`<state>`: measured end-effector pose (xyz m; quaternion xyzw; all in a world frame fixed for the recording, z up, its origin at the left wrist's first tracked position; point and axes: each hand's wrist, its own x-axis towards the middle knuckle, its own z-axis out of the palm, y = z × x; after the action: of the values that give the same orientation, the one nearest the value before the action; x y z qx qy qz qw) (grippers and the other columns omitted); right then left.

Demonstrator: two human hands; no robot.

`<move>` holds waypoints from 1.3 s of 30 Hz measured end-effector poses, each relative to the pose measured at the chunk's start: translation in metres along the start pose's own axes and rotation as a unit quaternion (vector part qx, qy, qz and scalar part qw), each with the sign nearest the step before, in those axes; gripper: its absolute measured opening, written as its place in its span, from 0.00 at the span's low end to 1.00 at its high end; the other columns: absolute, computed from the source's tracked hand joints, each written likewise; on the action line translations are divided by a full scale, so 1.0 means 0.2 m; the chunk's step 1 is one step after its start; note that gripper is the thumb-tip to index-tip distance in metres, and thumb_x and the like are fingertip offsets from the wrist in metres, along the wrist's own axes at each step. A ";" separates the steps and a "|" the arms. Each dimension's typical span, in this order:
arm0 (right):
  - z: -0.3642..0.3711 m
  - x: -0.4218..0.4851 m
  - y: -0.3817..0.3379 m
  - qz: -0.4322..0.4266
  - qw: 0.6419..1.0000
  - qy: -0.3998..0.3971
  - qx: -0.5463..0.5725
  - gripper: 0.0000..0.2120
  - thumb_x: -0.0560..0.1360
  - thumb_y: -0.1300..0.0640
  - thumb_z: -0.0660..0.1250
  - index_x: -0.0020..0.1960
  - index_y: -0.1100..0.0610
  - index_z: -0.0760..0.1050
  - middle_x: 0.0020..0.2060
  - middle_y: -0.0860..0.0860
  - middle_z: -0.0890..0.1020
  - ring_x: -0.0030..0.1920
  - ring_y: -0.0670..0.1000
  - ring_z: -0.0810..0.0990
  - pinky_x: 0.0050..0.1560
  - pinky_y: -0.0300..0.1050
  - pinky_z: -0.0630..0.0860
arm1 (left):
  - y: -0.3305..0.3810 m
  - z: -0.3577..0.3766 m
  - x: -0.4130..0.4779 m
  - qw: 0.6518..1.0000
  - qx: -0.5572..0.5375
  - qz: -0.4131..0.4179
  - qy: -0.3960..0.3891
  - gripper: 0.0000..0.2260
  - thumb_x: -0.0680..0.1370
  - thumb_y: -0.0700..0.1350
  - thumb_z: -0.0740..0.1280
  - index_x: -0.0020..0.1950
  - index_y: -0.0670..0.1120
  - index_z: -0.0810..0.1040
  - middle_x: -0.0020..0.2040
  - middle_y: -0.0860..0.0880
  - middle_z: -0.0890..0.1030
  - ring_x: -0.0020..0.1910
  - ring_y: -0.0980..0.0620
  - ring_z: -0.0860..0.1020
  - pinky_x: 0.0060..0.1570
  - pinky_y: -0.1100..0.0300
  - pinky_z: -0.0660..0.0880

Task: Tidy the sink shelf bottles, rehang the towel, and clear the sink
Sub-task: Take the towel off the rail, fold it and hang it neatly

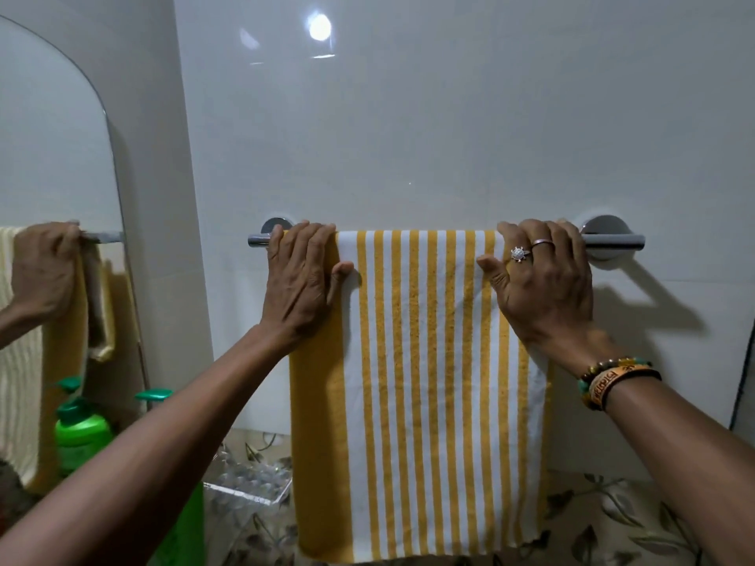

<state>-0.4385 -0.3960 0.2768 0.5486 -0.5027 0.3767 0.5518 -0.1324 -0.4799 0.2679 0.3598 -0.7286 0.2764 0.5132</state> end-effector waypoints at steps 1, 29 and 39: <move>0.00 0.01 0.00 0.003 1.000 -0.007 -0.001 0.25 0.84 0.41 0.54 0.61 0.62 0.74 0.50 0.60 0.77 0.51 0.61 0.74 0.63 0.59 0.67 | 0.00 0.00 0.01 1.000 0.005 0.000 0.001 0.32 0.81 0.64 0.50 0.68 0.40 0.72 0.63 0.39 0.75 0.67 0.40 0.71 0.75 0.39 0.55; -0.06 0.15 0.03 0.015 0.996 -0.002 -0.089 0.20 0.85 0.47 0.57 0.47 0.61 0.75 0.42 0.58 0.78 0.42 0.59 0.75 0.42 0.53 0.69 | 0.02 -0.06 0.11 0.995 0.082 -0.016 0.056 0.10 0.81 0.47 0.64 0.52 0.41 0.78 0.48 0.40 0.76 0.47 0.40 0.73 0.48 0.52 0.62; -0.06 -0.08 0.01 -0.004 0.997 -0.046 -0.058 0.33 0.83 0.38 0.53 0.74 0.64 0.66 0.65 0.62 0.74 0.67 0.64 0.71 0.74 0.62 0.59 | 0.19 -0.01 -0.12 0.997 0.046 -0.045 -0.051 0.42 0.79 0.69 0.45 0.79 0.35 0.51 0.79 0.36 0.52 0.79 0.39 0.50 0.77 0.41 0.51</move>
<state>-0.4425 -0.3813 0.2643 0.5343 -0.5466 0.3192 0.5602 -0.1563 -0.4511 0.2451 0.4290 -0.7234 0.2680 0.4699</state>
